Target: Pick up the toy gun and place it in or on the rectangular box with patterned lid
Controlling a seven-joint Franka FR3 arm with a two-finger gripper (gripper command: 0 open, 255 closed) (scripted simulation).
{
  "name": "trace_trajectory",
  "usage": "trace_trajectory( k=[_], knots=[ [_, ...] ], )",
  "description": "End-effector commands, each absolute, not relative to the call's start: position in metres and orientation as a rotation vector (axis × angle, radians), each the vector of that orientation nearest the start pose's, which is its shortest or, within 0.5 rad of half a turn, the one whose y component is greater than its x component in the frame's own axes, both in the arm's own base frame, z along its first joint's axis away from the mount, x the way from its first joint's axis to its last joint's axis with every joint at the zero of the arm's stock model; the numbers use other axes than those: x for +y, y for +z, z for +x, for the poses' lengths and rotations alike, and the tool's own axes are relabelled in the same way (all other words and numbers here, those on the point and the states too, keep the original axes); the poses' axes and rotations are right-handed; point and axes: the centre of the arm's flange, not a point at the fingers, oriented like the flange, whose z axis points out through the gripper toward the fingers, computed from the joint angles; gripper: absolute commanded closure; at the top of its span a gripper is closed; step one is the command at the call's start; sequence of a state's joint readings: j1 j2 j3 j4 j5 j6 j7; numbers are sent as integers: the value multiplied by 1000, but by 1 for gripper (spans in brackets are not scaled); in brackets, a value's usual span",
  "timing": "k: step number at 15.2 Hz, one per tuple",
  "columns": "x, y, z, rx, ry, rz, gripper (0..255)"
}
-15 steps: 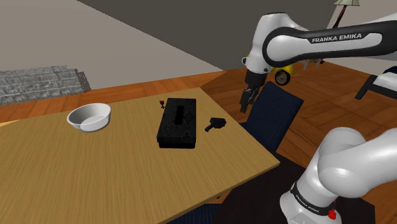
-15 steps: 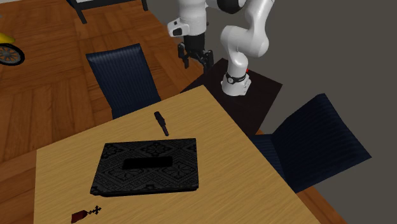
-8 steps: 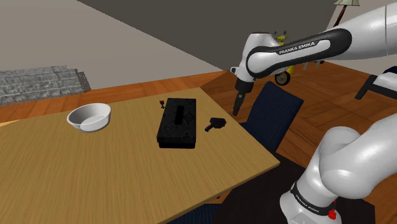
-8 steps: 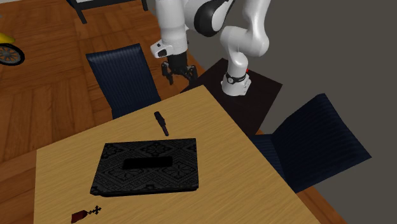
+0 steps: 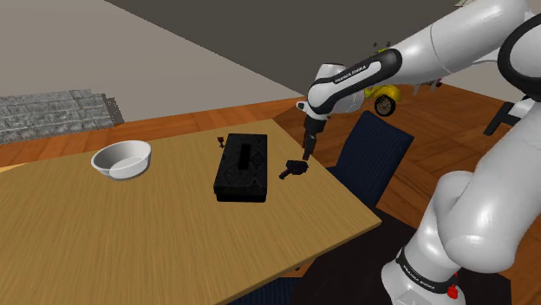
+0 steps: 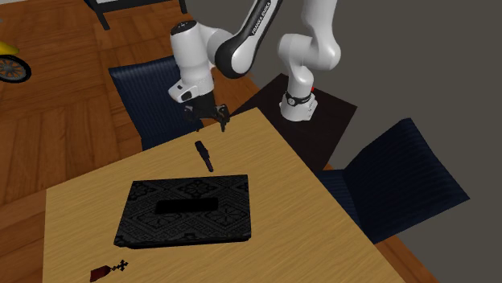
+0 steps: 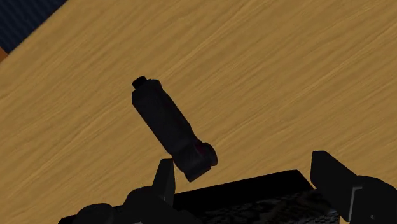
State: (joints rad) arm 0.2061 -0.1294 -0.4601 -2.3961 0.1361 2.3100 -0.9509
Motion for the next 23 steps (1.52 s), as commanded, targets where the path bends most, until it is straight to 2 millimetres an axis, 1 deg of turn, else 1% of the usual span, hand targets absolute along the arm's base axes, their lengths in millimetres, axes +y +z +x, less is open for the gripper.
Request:
trace_trajectory(
  k=[1,4,5,11,12,20,21,23],
  knots=[
    [-125,349,485,-1006,-193,-2840,0],
    [-129,325,516,-1142,-221,-2775,0],
    [-129,324,518,-1148,-223,-2771,0],
    [-123,293,520,-1148,-223,-2771,0],
    [-121,285,521,-1148,-223,-2771,0],
    [-121,285,521,-1148,-222,-2771,0],
    [-121,285,521,-1148,-222,-2771,255],
    [-121,285,521,-1148,-222,-2771,255]
  ],
)
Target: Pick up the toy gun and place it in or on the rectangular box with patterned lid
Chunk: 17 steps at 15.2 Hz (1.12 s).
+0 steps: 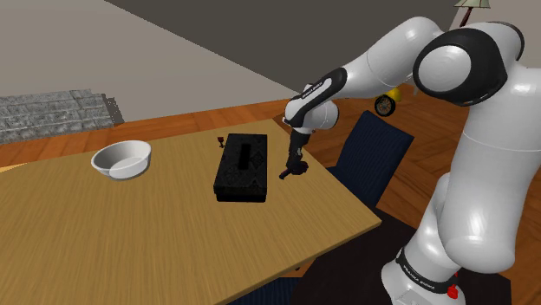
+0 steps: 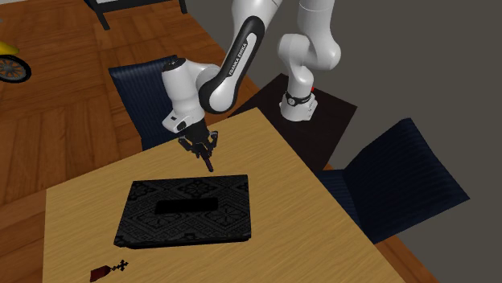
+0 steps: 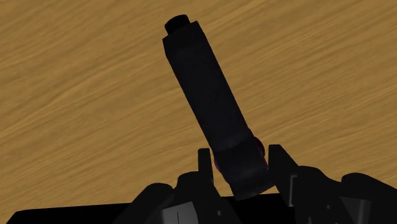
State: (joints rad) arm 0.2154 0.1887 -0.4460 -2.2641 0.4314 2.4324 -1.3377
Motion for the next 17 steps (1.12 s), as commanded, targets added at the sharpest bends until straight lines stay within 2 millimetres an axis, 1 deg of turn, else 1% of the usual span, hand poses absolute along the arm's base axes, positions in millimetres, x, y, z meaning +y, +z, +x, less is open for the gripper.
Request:
trace_trajectory(
  k=[1,7,17],
  knots=[
    [-121,285,521,-1148,-222,-2771,255],
    [-121,285,521,-1148,-223,-2771,255],
    [-121,338,521,-1148,-223,-2771,255]
  ],
)
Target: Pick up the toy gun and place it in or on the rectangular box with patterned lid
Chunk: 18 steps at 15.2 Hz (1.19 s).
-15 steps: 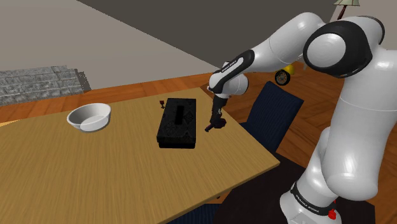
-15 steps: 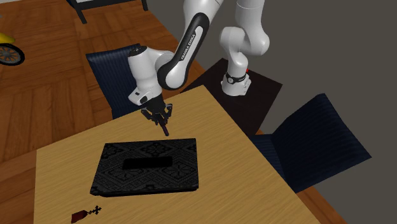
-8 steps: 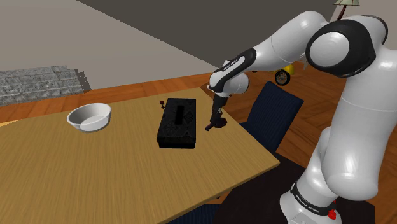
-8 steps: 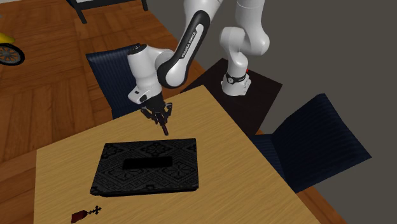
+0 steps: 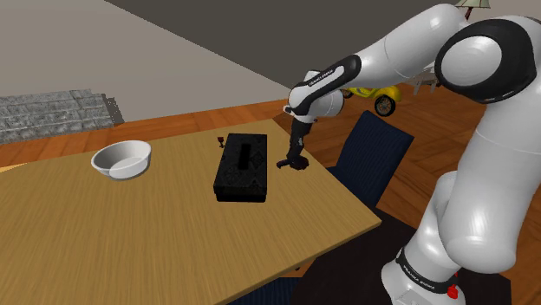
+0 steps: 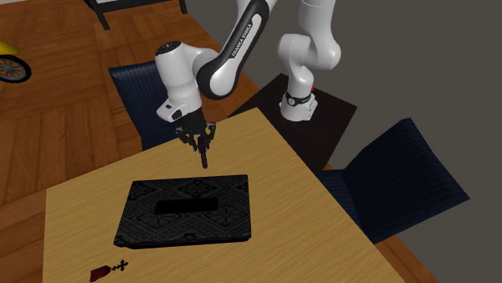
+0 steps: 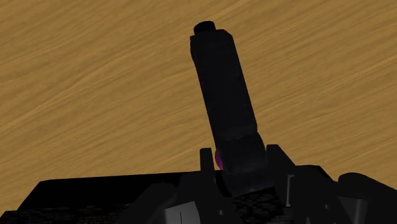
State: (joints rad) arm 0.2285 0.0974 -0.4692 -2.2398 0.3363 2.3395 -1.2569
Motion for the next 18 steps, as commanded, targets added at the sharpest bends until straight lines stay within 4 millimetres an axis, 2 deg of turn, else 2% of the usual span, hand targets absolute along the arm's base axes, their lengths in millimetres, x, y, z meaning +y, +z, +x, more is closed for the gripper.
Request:
trace_trajectory(
  k=[1,18],
  knots=[
    [-121,343,521,-1148,-223,-2771,255],
    [-121,433,521,-1148,-223,-2771,255]
  ],
)
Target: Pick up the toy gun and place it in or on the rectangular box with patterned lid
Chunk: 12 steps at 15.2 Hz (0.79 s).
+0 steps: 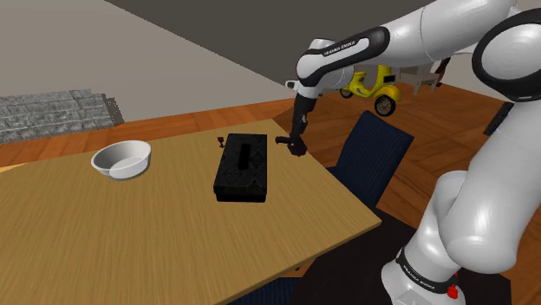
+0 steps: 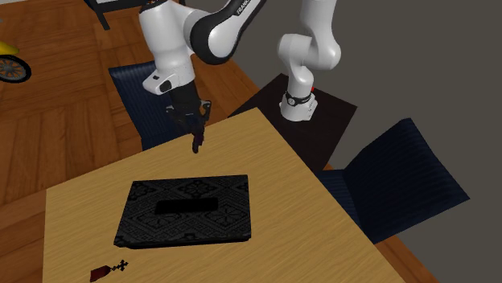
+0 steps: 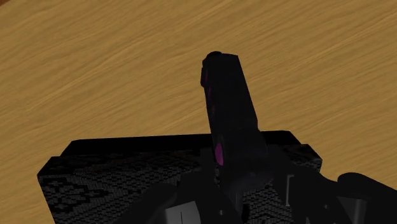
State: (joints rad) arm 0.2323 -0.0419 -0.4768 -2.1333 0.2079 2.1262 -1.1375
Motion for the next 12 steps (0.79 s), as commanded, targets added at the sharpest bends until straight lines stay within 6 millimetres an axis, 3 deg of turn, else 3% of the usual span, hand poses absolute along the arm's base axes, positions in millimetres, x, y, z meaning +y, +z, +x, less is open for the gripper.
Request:
trace_trajectory(
  k=[1,5,12],
  knots=[
    [-121,438,521,-1148,-223,-2771,255],
    [-121,458,521,-1148,-223,-2771,255],
    [-69,478,594,-1148,-223,-2771,255]
  ],
)
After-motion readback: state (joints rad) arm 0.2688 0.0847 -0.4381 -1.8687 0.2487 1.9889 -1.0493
